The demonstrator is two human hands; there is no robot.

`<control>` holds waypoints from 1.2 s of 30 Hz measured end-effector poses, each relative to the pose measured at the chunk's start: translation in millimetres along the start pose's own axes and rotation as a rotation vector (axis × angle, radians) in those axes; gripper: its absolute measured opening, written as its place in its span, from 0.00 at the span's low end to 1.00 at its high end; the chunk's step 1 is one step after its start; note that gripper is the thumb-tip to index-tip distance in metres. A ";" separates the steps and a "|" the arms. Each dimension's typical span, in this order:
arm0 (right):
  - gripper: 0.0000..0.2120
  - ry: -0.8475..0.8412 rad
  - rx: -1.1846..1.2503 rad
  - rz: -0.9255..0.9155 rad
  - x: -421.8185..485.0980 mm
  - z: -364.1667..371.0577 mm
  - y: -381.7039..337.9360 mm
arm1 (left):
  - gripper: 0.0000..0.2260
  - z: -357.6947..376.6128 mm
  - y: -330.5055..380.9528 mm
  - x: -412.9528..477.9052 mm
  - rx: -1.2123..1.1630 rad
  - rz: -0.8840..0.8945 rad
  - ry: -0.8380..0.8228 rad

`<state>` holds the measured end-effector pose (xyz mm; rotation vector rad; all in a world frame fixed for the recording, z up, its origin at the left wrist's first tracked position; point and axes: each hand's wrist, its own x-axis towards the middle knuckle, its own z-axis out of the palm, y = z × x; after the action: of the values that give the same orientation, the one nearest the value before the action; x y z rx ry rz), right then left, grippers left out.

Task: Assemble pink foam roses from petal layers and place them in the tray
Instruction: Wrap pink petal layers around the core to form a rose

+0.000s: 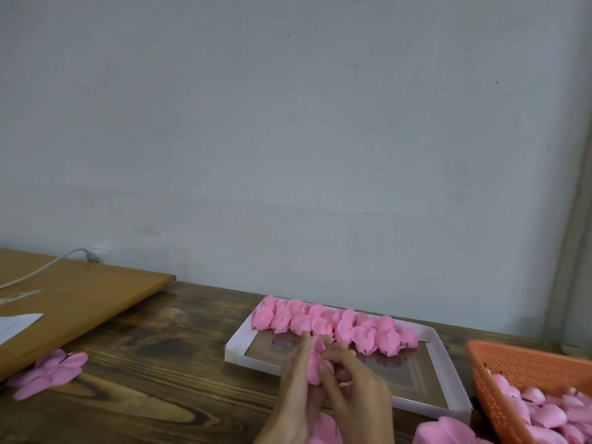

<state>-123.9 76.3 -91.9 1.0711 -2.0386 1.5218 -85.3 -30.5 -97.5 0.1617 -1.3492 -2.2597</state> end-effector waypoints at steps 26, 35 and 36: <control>0.16 -0.132 0.171 0.304 14.3 -14.7 -7.5 | 0.24 -9.6 -17.1 7.7 0.431 0.098 0.164; 0.18 -0.258 0.204 0.292 10.1 -5.4 -5.2 | 0.11 -22.8 -25.8 18.1 0.447 0.080 0.117; 0.18 -0.260 0.205 0.275 8.6 -2.6 -4.7 | 0.13 -18.5 -20.3 18.0 0.514 0.124 0.054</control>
<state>-126.2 75.2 -82.1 1.1544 -2.3243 1.8444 -101.8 -45.9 -121.4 0.3009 -1.8301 -1.7553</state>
